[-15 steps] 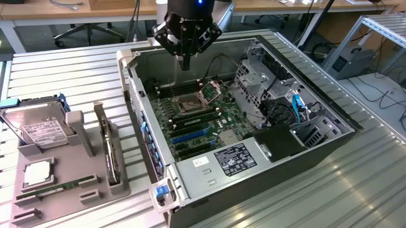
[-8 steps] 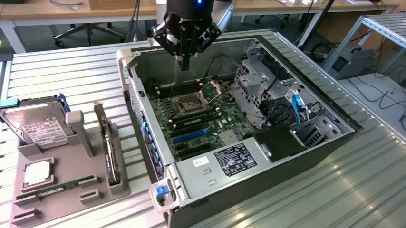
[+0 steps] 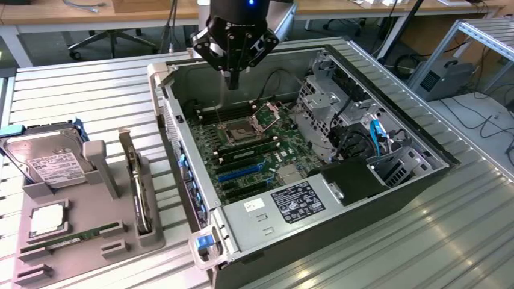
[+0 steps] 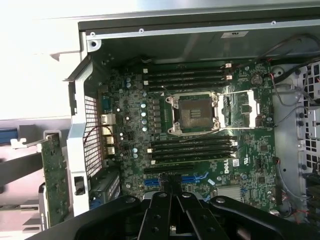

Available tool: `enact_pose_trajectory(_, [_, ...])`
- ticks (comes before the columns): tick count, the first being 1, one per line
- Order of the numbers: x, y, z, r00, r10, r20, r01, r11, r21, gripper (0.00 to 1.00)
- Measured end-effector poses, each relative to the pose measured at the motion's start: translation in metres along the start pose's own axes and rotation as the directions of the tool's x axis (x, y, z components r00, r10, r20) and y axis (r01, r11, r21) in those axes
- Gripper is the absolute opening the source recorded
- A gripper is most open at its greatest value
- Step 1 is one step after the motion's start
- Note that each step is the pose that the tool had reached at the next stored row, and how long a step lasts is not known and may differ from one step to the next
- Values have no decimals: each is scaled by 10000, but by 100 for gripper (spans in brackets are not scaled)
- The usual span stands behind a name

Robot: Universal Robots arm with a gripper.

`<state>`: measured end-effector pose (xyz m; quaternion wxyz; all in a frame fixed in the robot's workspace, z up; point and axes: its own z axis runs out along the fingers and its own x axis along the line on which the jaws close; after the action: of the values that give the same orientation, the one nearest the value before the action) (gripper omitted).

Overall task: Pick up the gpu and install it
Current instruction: 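Reach for the gpu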

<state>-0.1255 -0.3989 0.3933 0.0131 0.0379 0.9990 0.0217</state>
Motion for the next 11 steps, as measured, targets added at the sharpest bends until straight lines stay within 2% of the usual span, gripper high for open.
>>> enact_pose_trajectory(11, [41, -3, -1, 10000, 0, 0, 0, 10000, 0, 11])
